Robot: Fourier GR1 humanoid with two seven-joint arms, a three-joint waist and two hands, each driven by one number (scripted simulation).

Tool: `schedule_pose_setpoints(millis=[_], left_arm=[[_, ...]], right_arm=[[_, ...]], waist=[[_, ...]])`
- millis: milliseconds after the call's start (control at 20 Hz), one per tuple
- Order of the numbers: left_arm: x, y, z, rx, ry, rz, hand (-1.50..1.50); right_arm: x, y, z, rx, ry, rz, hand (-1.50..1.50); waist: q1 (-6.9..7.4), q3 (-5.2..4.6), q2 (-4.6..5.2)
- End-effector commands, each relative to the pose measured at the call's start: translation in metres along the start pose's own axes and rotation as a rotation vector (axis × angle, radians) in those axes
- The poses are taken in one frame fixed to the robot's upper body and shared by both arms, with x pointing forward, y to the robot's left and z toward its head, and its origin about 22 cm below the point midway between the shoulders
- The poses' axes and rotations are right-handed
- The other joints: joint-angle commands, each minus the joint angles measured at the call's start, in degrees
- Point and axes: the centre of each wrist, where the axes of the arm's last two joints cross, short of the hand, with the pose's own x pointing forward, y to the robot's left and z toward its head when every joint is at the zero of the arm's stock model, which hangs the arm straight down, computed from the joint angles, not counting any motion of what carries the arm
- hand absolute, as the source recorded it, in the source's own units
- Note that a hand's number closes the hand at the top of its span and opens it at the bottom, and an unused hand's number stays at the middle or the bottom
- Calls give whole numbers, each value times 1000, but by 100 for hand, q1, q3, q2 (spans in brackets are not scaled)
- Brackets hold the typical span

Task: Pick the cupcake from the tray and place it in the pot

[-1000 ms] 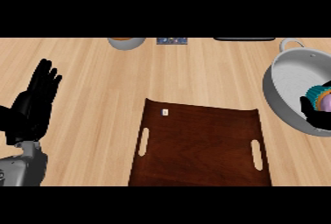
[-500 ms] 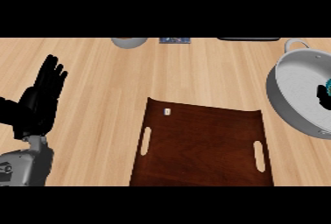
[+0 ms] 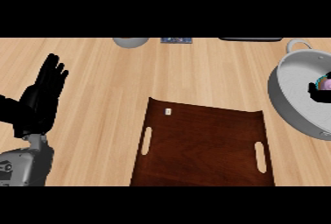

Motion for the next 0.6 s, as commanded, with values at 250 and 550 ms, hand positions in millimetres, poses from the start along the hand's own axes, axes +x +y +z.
schedule_pose_setpoints(millis=[250, 550], left_arm=[[-2, 2, -4, 8, -6, -4, 0], [-4, 5, -6, 19, -3, 7, 0]], right_arm=[[-29, 29, 2, 223, 59, -245, -150], [-12, 38, -7, 148, 10, -588, -150]], waist=[[39, 10, 25], [-1, 9, 11]])
